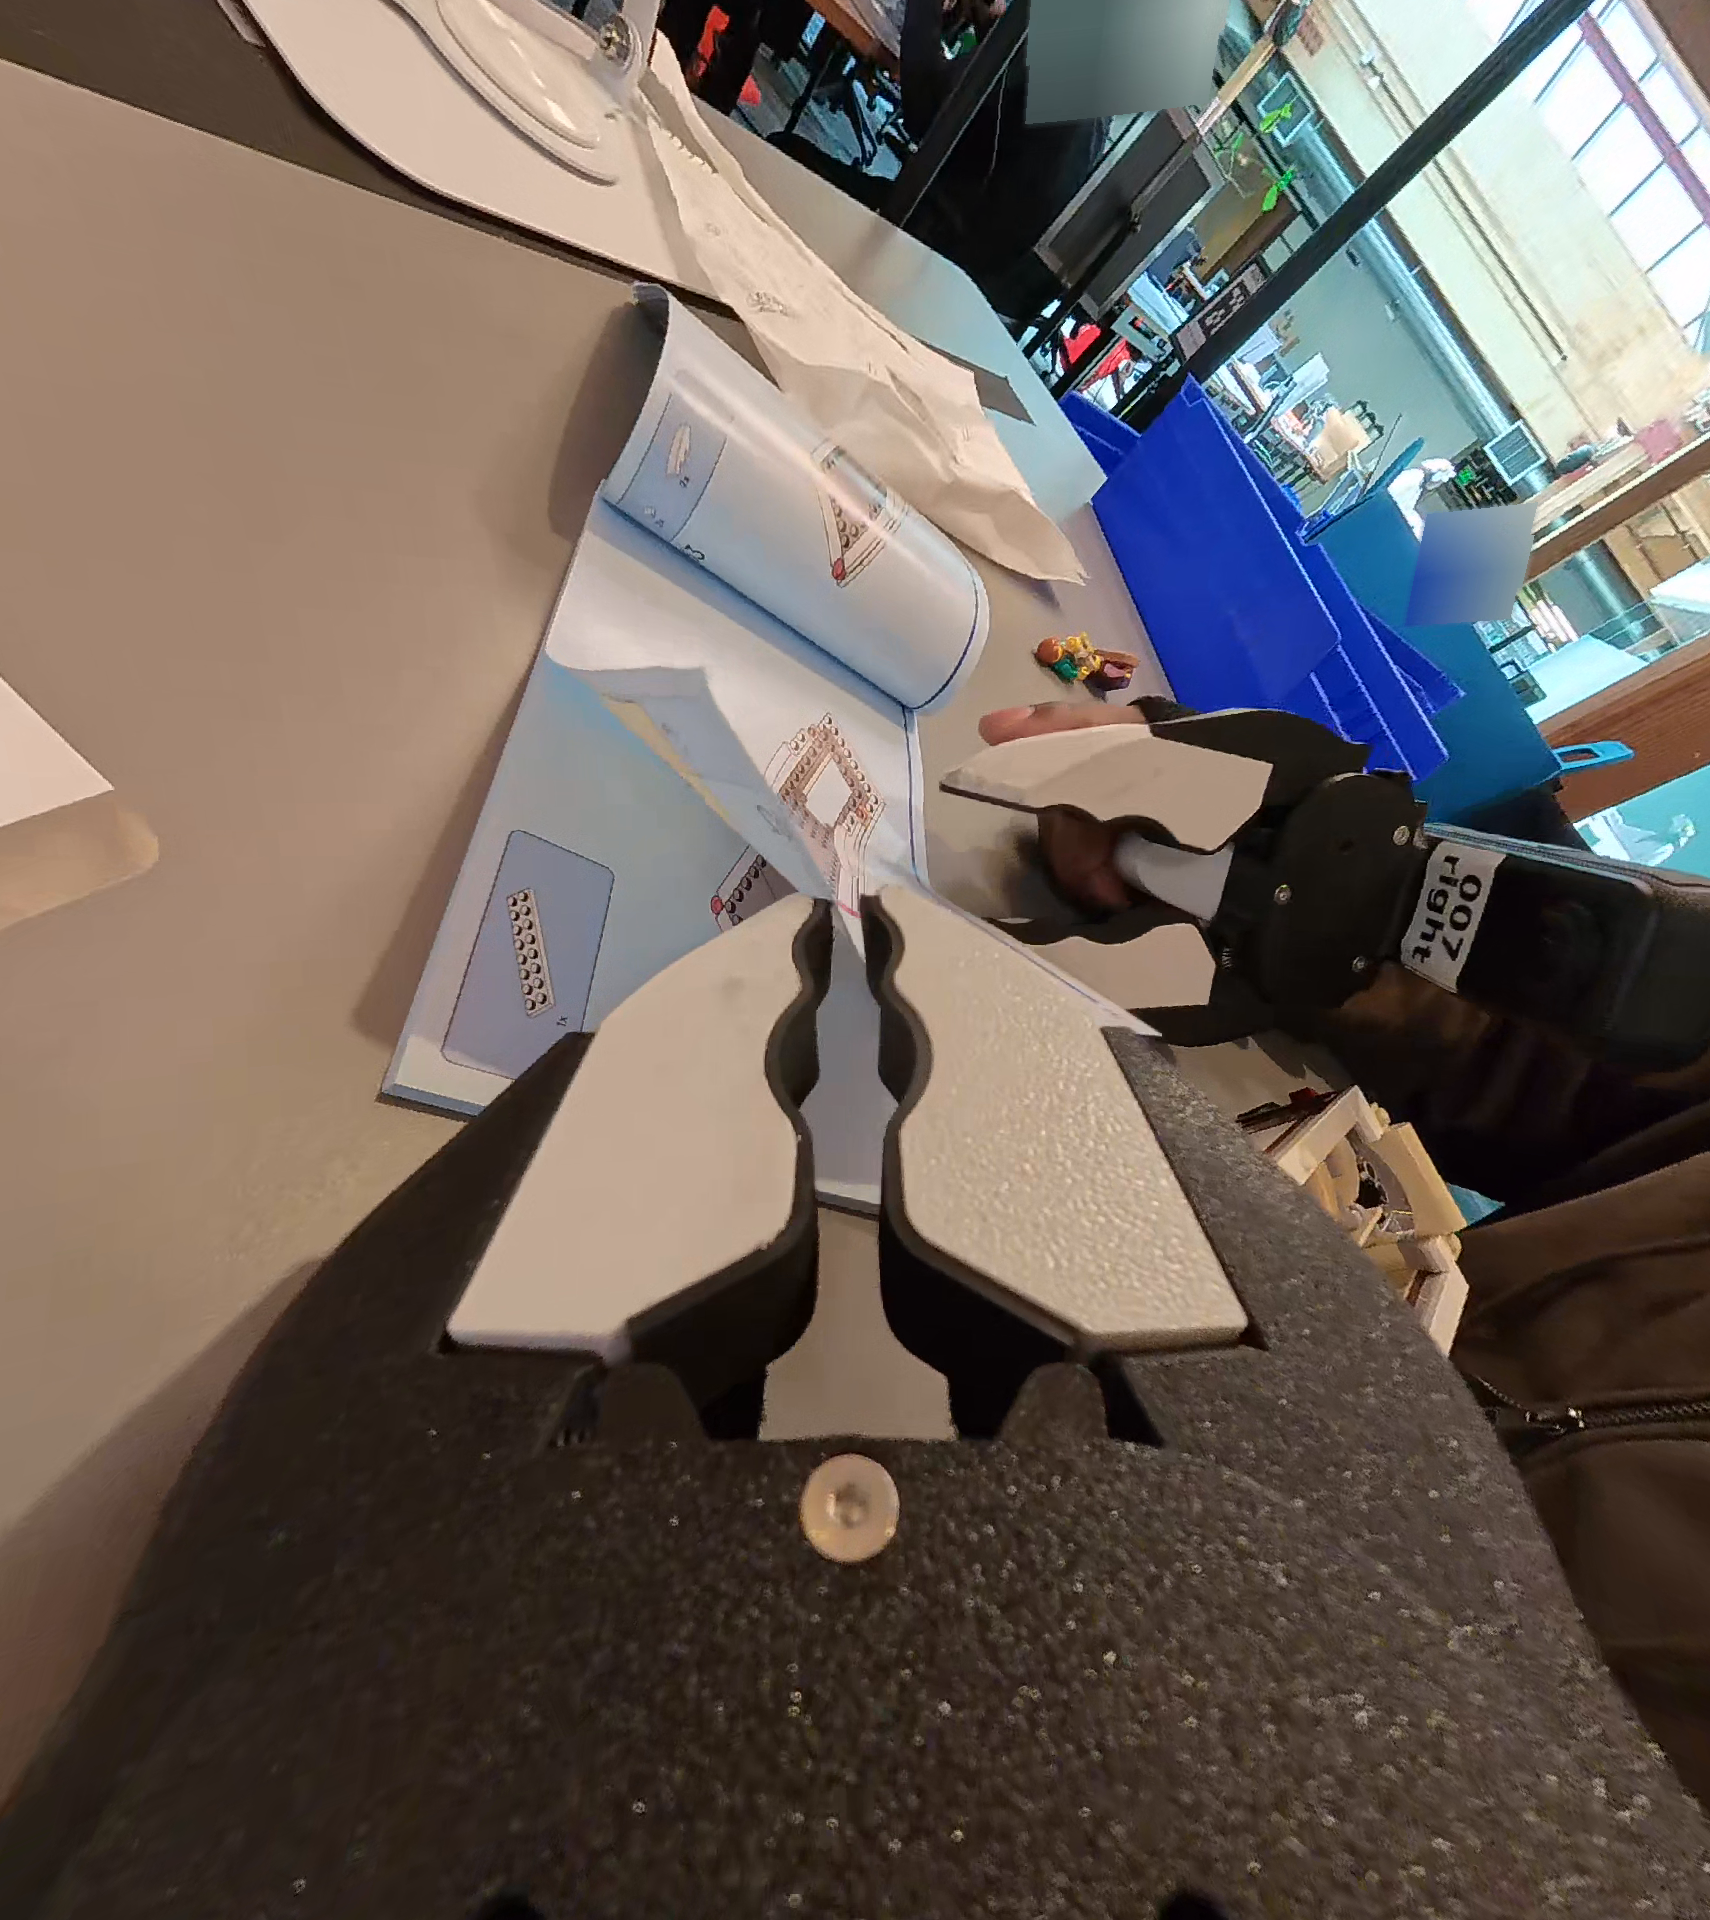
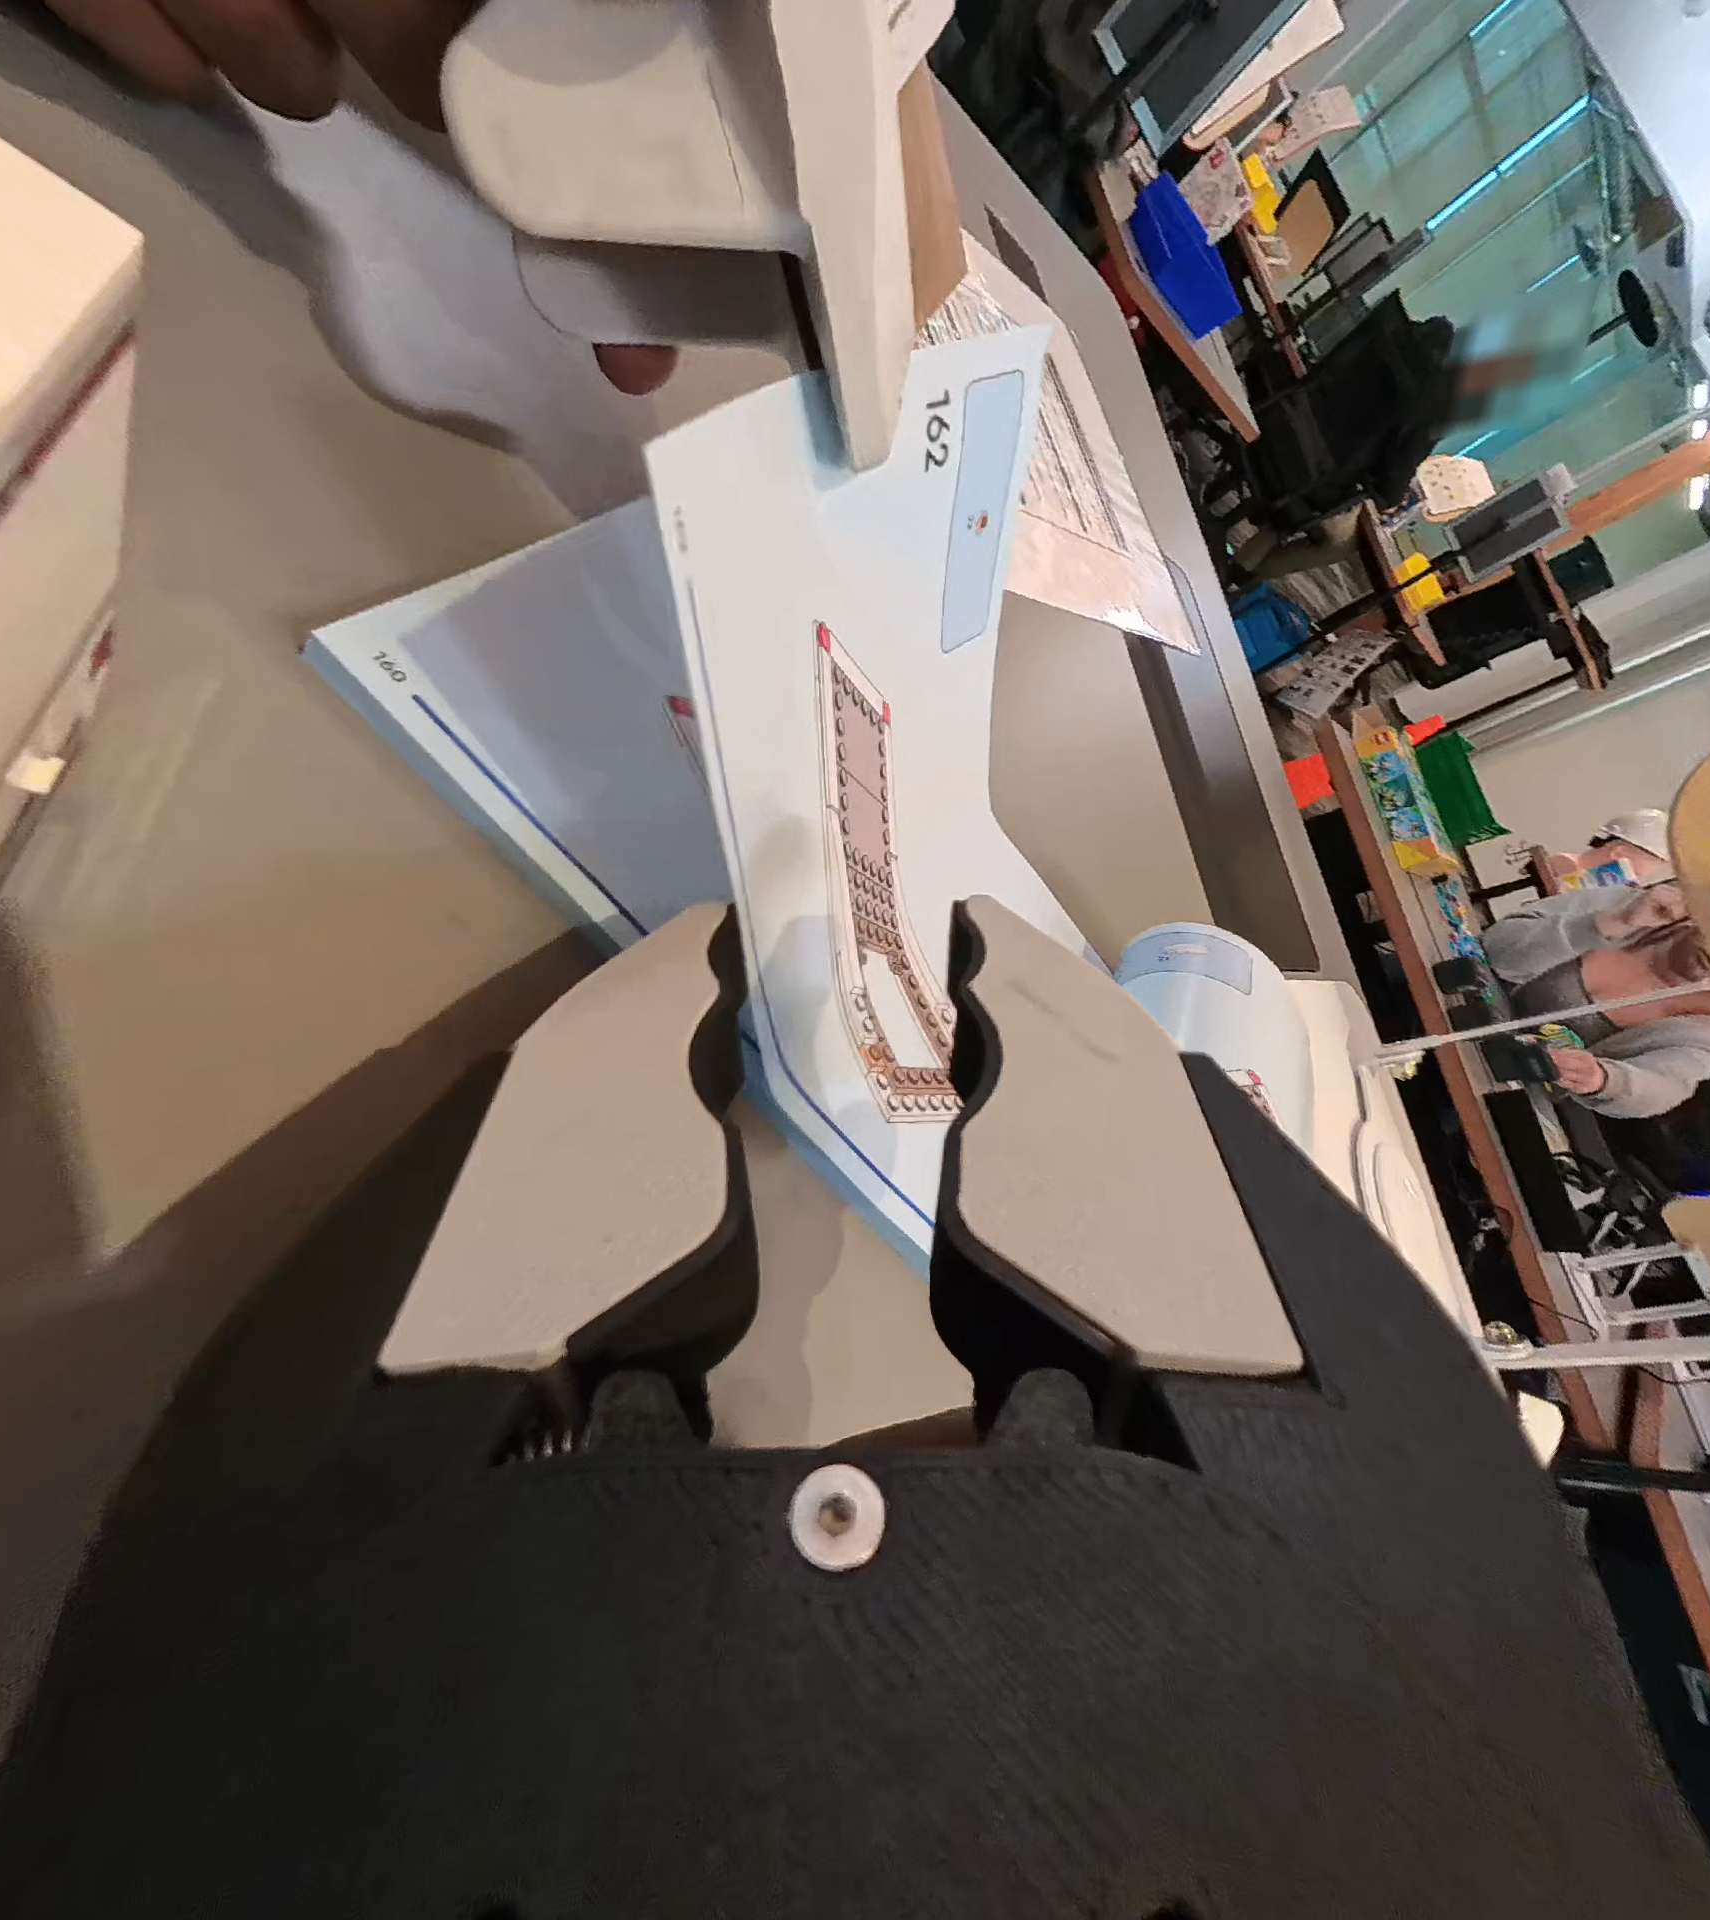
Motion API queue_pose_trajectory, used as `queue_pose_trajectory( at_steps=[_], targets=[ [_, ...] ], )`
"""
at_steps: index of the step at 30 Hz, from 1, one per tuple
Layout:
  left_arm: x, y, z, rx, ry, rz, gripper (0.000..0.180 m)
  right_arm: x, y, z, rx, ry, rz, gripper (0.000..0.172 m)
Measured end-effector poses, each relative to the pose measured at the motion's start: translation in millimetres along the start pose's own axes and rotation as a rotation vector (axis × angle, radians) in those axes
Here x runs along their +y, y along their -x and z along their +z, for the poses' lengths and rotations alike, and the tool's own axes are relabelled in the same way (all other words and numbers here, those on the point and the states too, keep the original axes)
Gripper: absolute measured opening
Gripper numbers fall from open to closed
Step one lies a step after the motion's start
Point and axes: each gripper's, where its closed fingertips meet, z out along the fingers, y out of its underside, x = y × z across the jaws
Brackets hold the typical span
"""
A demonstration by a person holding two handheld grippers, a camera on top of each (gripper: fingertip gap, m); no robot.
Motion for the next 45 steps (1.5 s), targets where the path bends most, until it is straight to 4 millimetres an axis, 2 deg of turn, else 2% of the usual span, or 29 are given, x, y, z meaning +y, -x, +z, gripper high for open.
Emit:
queue_pose_trajectory(
  at_steps=[3, 5, 9, 14, 19, 22, 25, 28, 33, 36, 38, 39, 41, 43, 45],
  targets=[
    [-2.1, 0.7, -0.8, 0.002, -0.014, -0.001, 0.009, -0.6, -2.9, -0.1, 0.027, -0.012, -0.021, 0.017],
    [-5.8, -0.3, -1.8, 0.014, -0.035, 0.005, 0.018, 0.5, -5.1, 0.2, 0.041, -0.011, -0.031, 0.0],
    [-20.9, -5.1, -8.3, 0.029, -0.125, 0.078, 0.034, 1.4, -17.2, -2.0, 0.044, -0.029, 0.056, 0.0],
    [-32.5, 4.5, -20.0, -0.06, -0.193, 0.182, 0.044, 12.6, -52.5, -10.0, 0.098, -0.061, 0.296, 0.0],
    [-17.1, 30.9, -16.1, -0.196, -0.078, 0.165, 0.044, 37.5, -87.0, -23.2, 0.15, -0.053, 0.546, 0.0],
    [-14.1, 34.4, -15.4, -0.202, -0.057, 0.134, 0.043, 55.7, -105.5, -32.7, 0.179, -0.034, 0.682, 0.0],
    [-12.4, 37.7, -17.1, -0.212, -0.048, 0.113, 0.043, 84.1, -118.9, -39.2, 0.2, 0.03, 0.83, 0.001],
    [-11.3, 38.9, -17.2, -0.218, -0.04, 0.108, 0.043, 116.0, -122.4, -44.9, 0.205, 0.133, 0.946, 0.006],
    [-8.1, 38.4, -15.5, -0.225, -0.014, 0.123, 0.043, 146.7, -134.6, -57.8, 0.255, 0.272, 0.935, 0.02],
    [-5.2, 41.4, -16.6, -0.257, 0.014, 0.146, 0.043, 154.8, -148.3, -70.2, 0.333, 0.326, 0.868, 0.023],
    [-2.5, 46.8, -19.5, -0.307, 0.047, 0.188, 0.043, 149.8, -159.9, -79.8, 0.395, 0.331, 0.795, 0.025],
    [-0.4, 51.2, -21.9, -0.345, 0.073, 0.22, 0.044, 140.4, -164.3, -83.0, 0.412, 0.306, 0.75, 0.026],
    [4.7, 62.9, -28.2, -0.444, 0.14, 0.307, 0.046, 104.9, -158.9, -78.3, 0.356, 0.187, 0.644, 0.027],
    [6.6, 74.5, -34.5, -0.551, 0.19, 0.411, 0.049, 67.3, -133.2, -66.8, 0.243, 0.092, 0.525, 0.027],
    [10.8, 75.8, -32.7, -0.57, 0.231, 0.474, 0.053, 43.2, -96.5, -51.9, 0.136, 0.062, 0.418, 0.029]
  ],
)
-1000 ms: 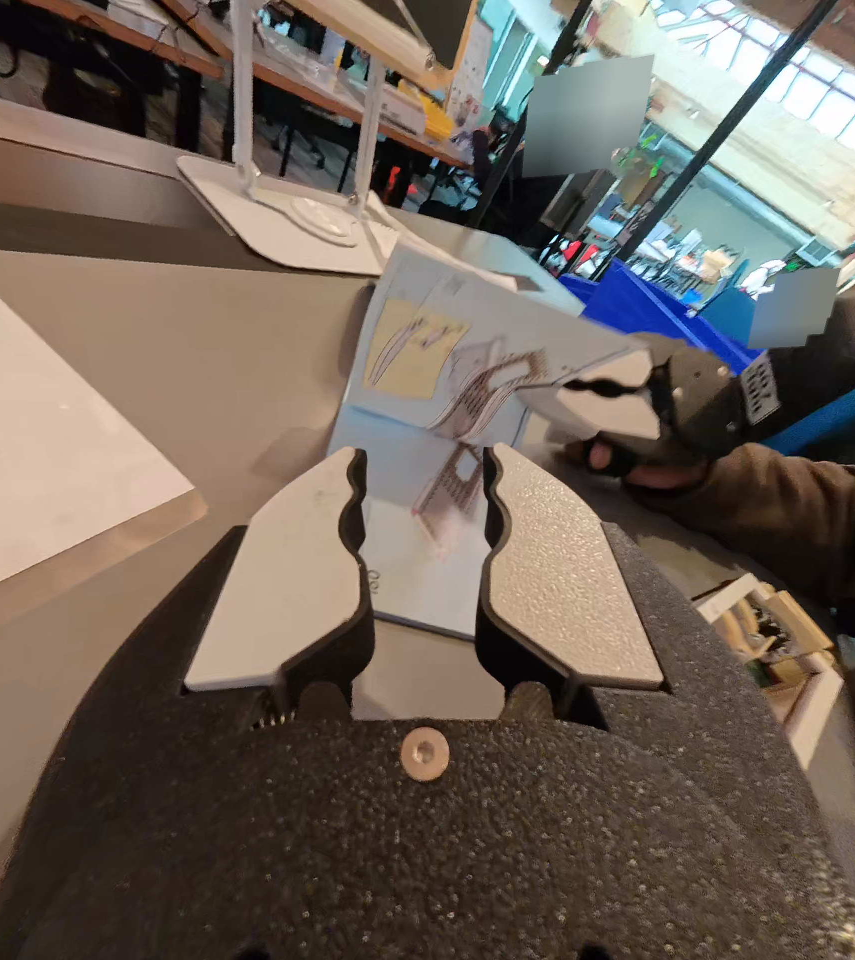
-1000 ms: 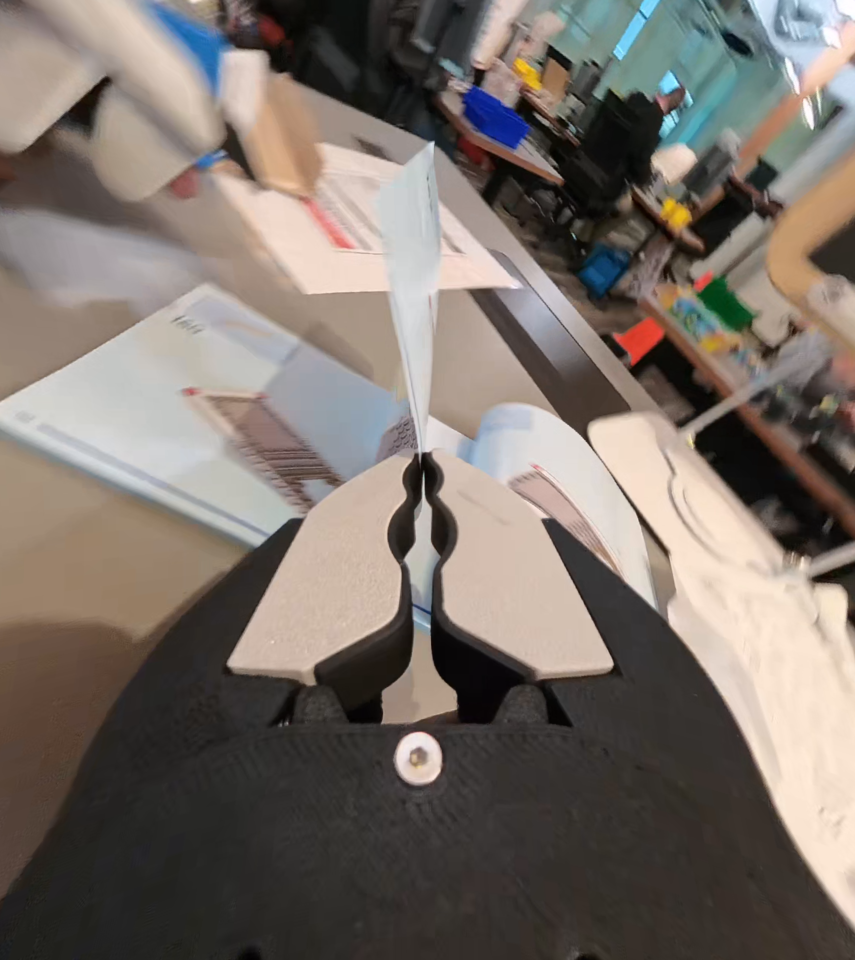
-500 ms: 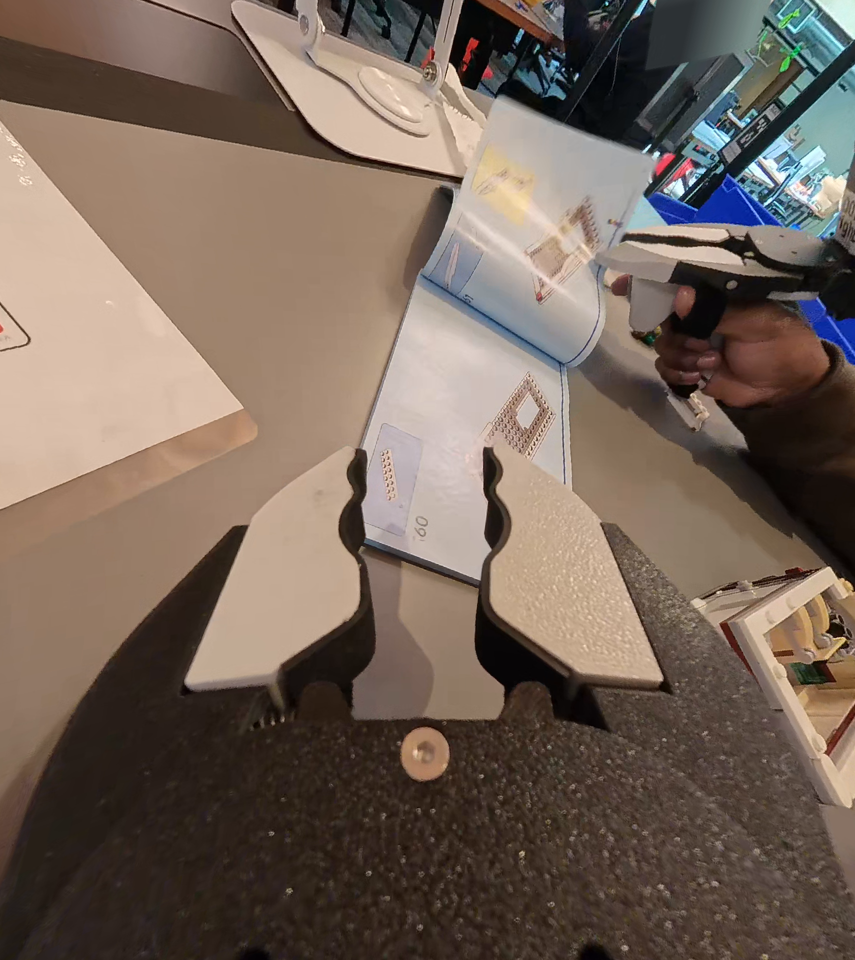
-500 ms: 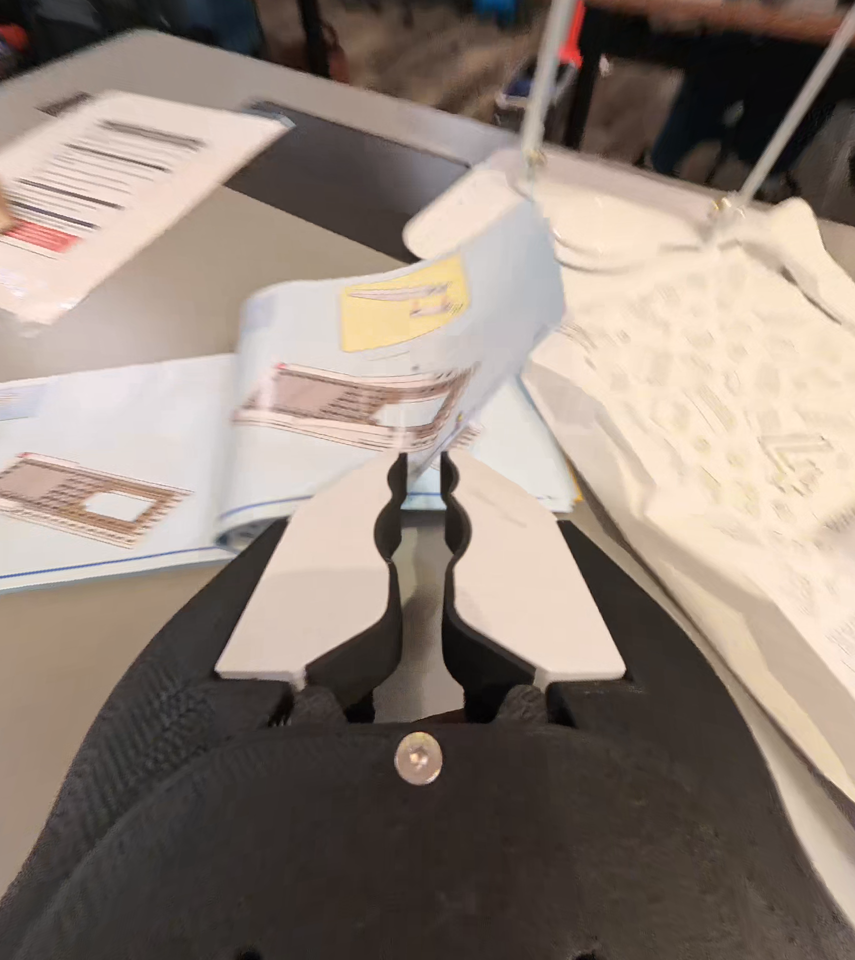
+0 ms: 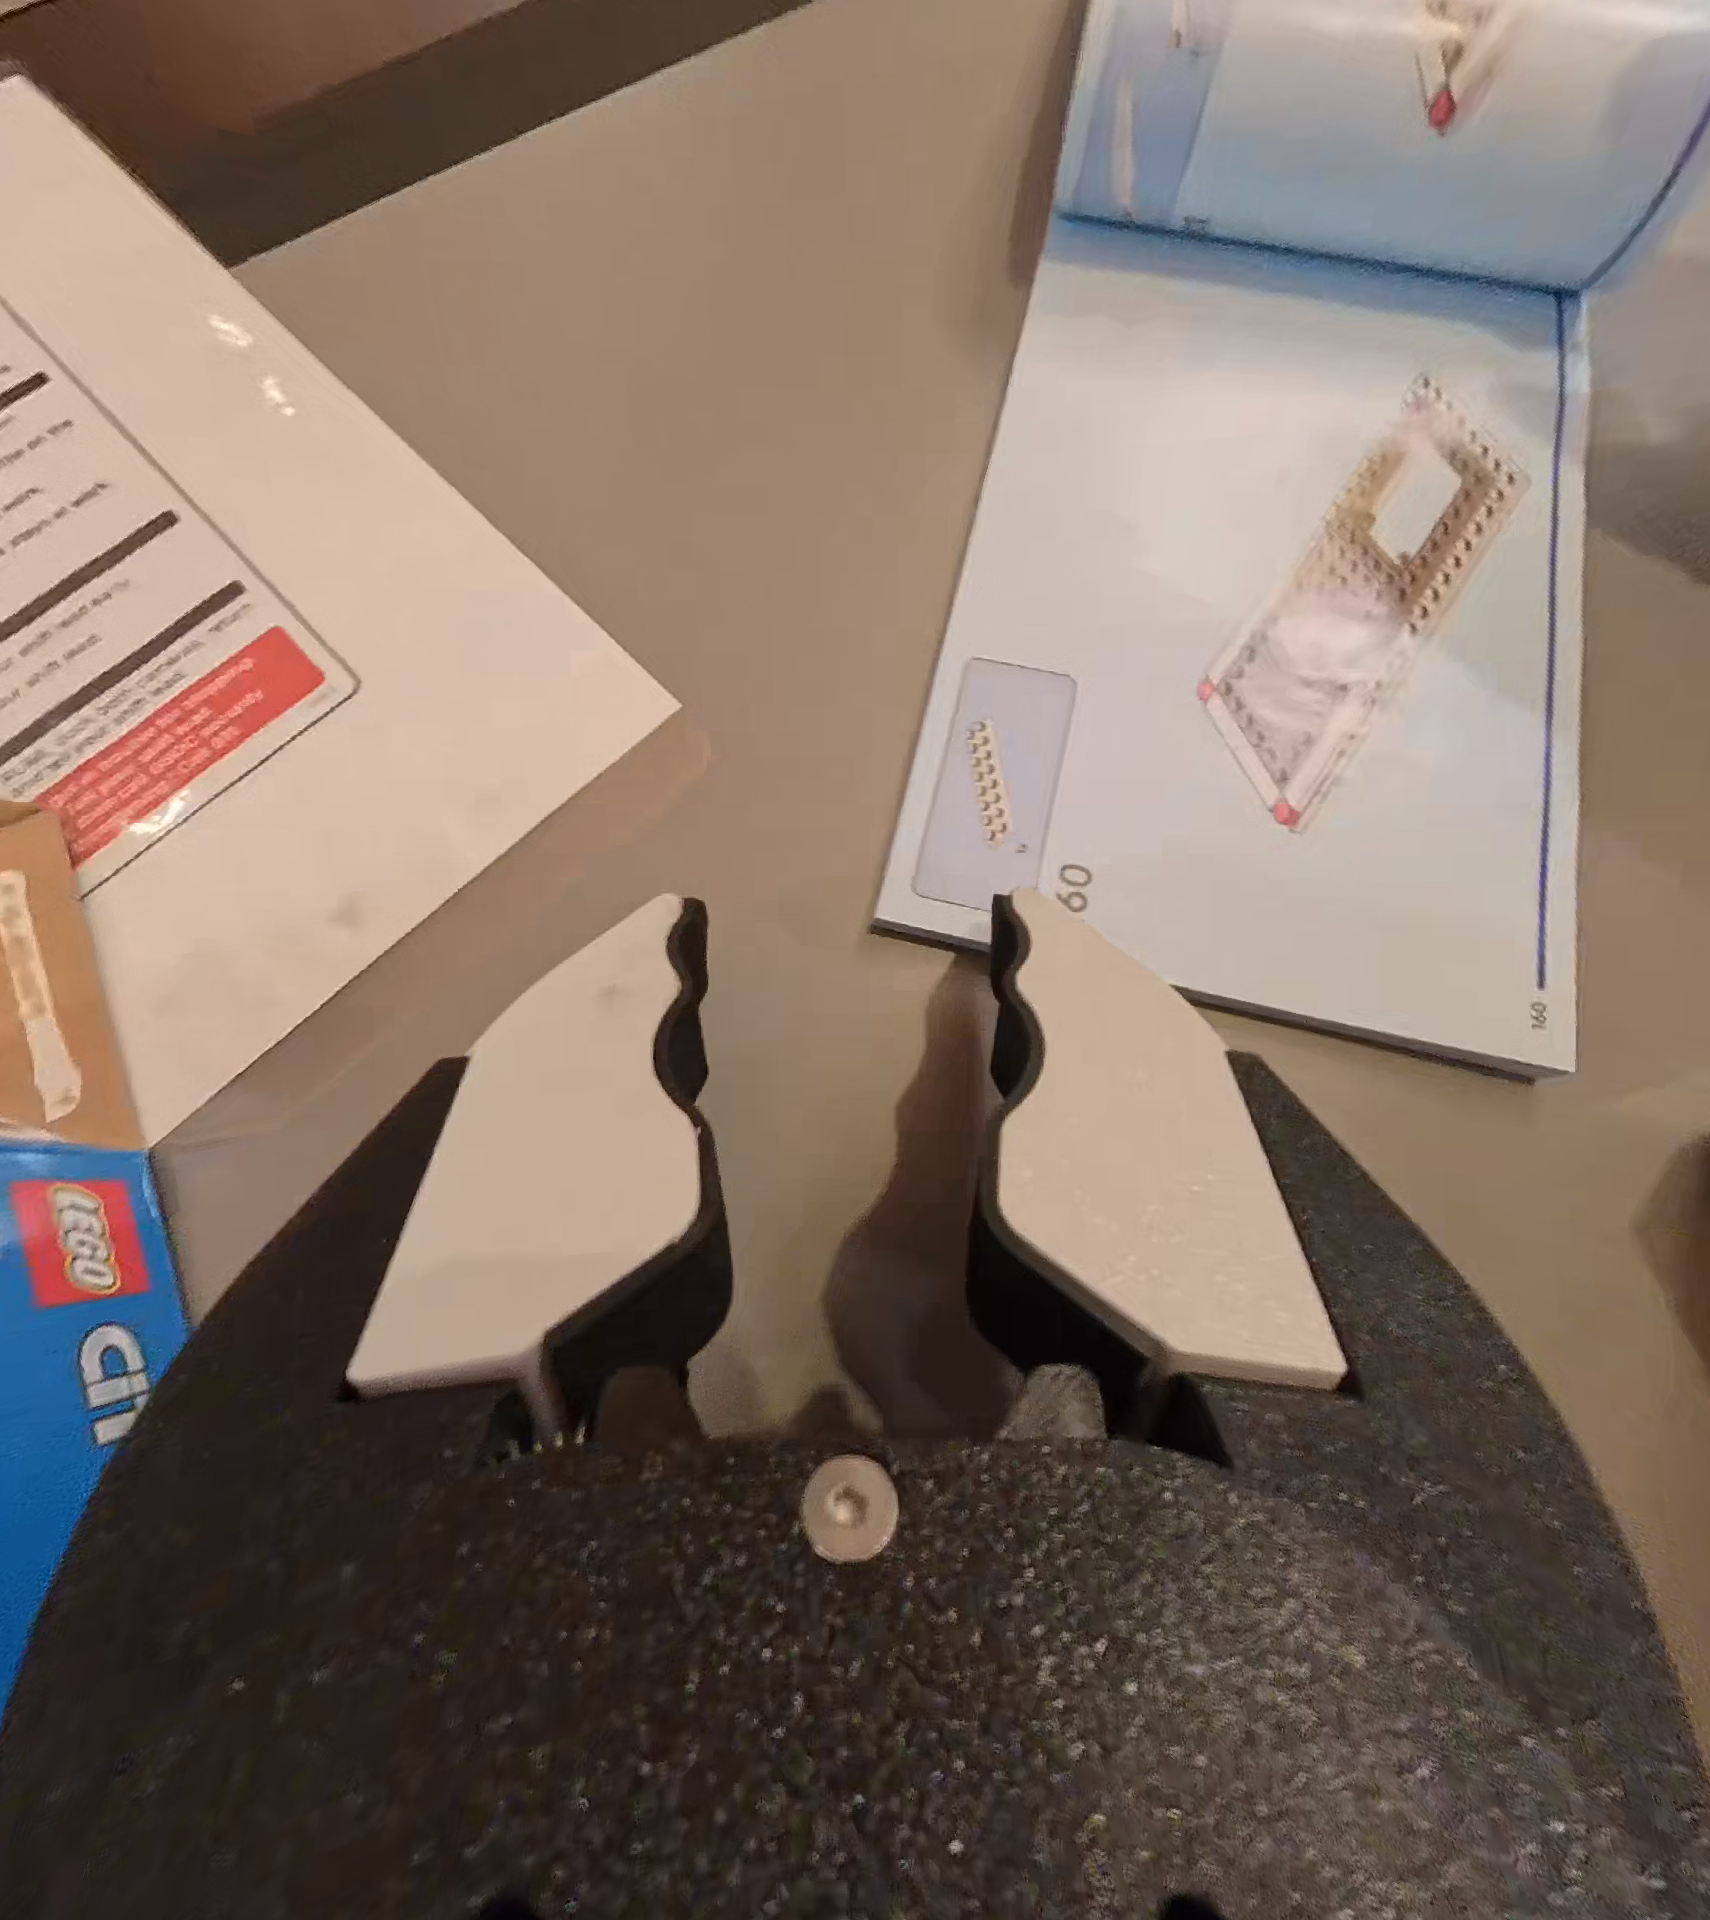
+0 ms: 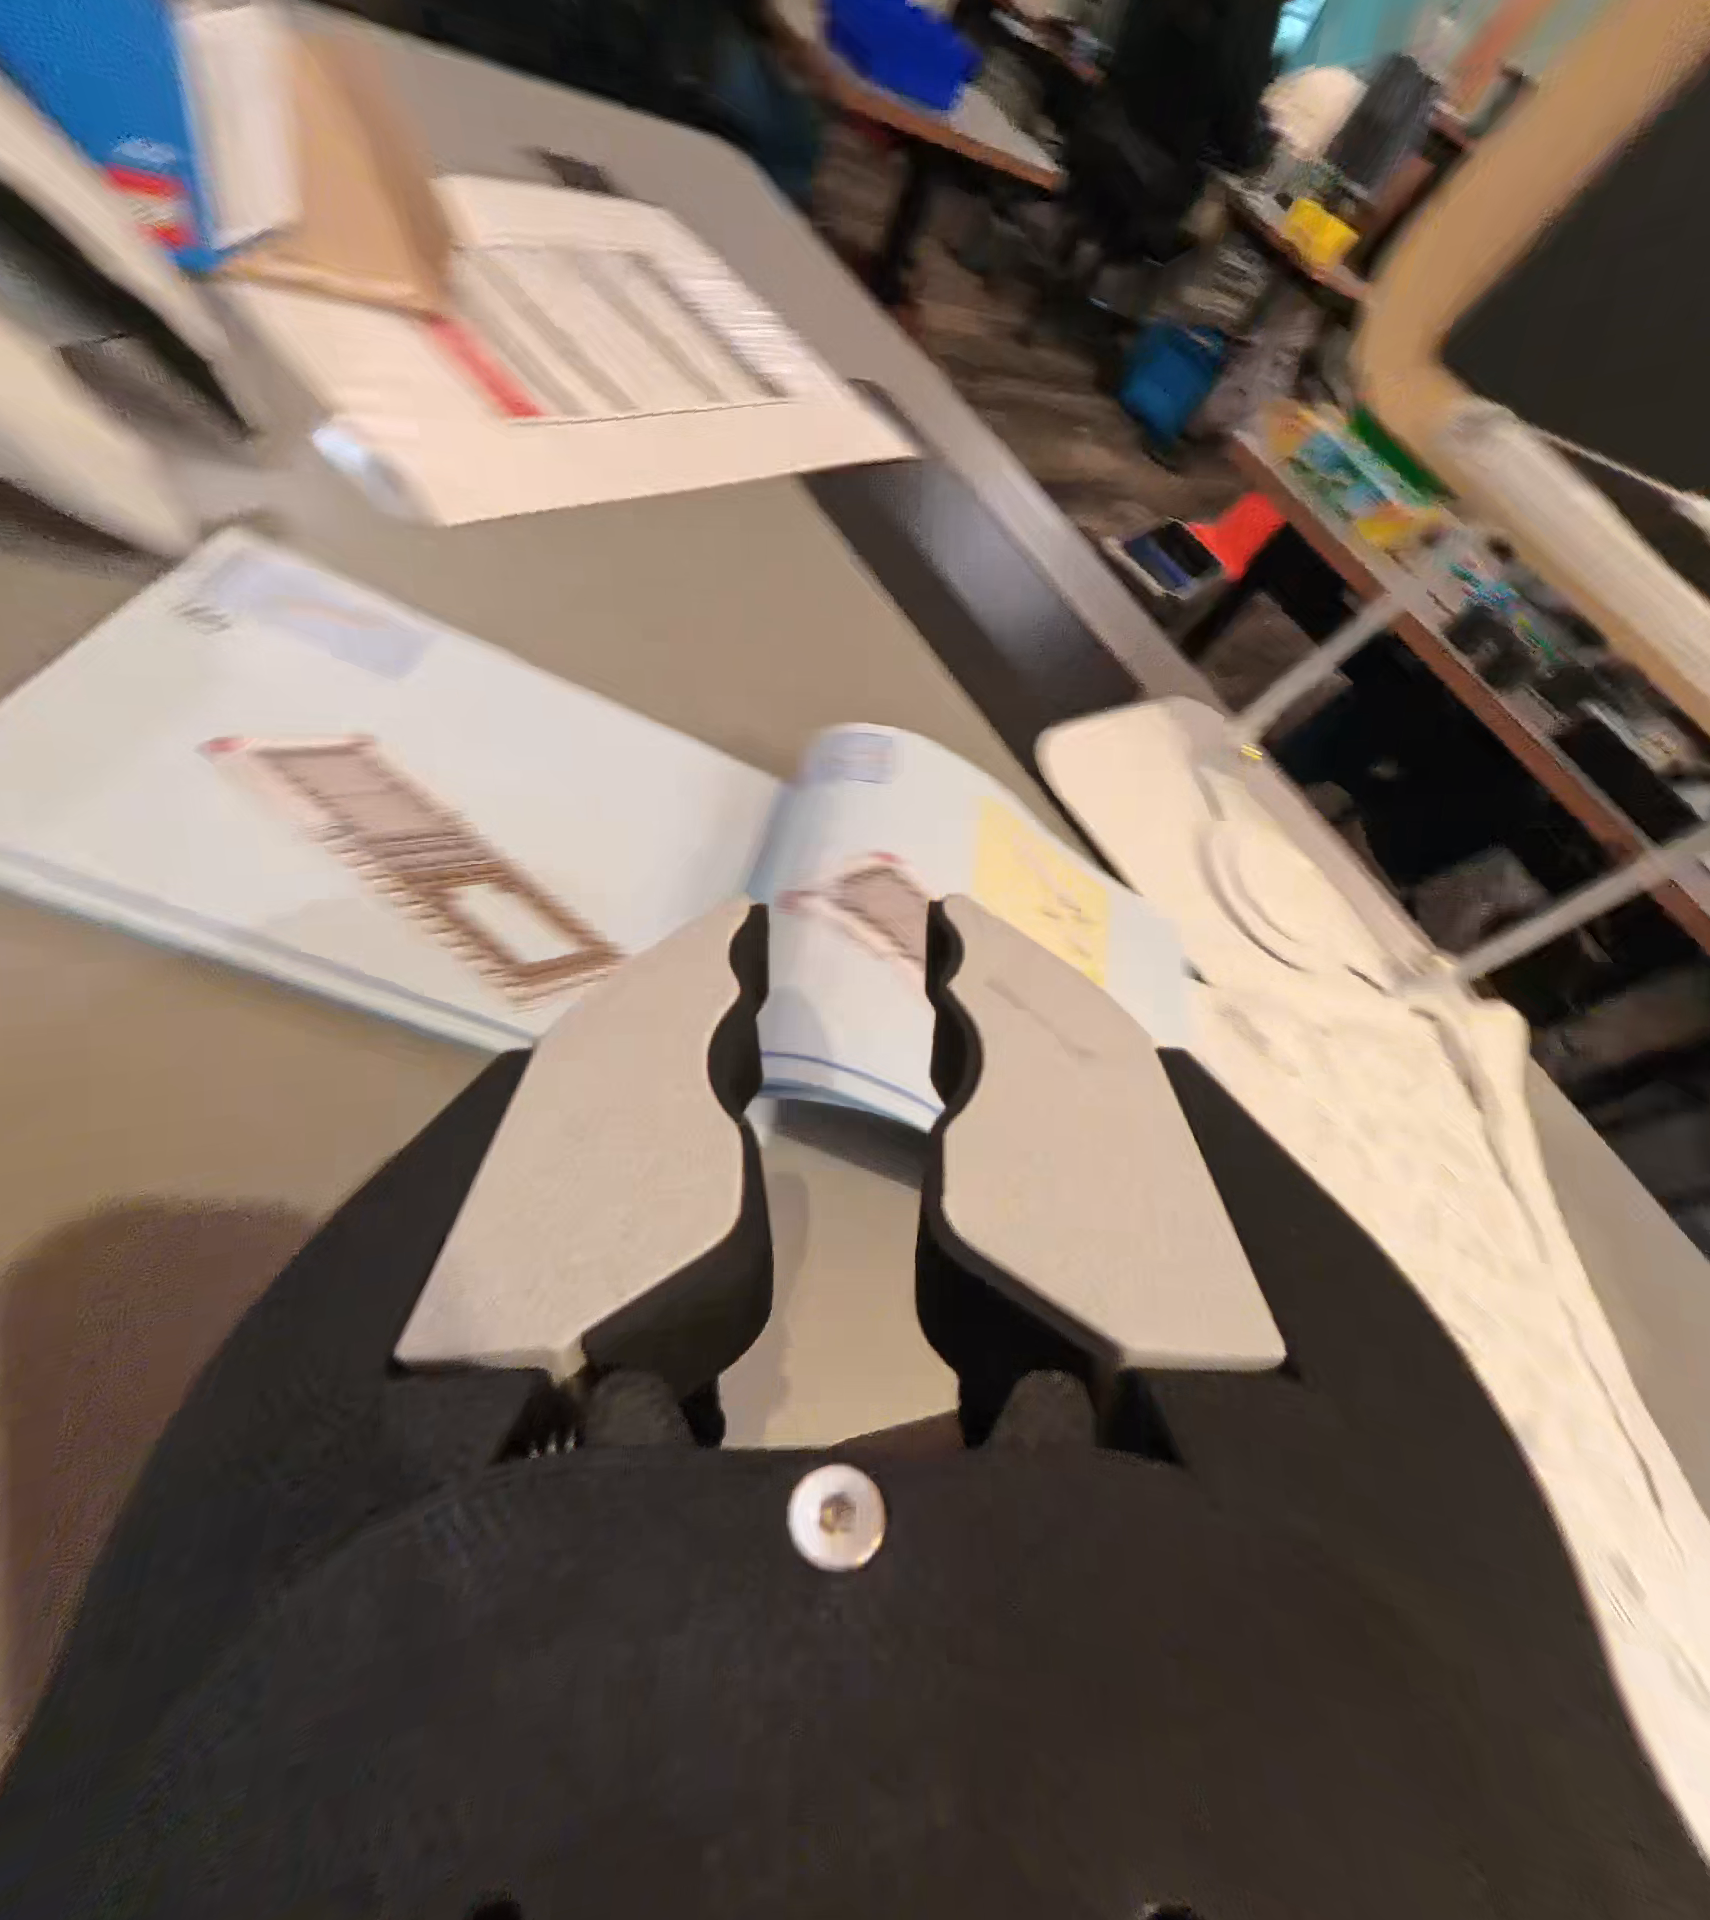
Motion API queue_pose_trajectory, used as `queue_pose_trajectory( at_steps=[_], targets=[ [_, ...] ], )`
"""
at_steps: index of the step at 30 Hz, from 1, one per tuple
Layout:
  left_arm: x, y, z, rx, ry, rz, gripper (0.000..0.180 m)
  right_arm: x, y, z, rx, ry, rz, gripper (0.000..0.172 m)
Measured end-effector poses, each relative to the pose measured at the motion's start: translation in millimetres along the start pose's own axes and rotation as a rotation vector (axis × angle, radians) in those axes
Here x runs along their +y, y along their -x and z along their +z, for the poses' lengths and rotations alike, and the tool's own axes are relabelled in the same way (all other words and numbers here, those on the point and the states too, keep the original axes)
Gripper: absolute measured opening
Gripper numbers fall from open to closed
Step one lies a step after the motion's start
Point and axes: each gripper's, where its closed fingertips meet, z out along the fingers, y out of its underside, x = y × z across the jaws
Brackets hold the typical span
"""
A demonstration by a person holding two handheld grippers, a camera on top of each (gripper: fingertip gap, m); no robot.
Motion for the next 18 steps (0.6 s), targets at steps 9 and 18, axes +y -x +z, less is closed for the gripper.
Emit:
queue_pose_trajectory(
  at_steps=[9, 18],
  targets=[
    [-5.1, -31.8, 0.5, 0.166, -0.013, 0.013, 0.058, 13.7, 87.0, 21.2, -0.225, 0.025, -0.065, 0.031],
    [4.6, -33.4, 7.0, 0.135, 0.063, 0.047, 0.059, 16.6, 91.8, 24.5, -0.245, 0.059, -0.084, 0.033]
  ],
)
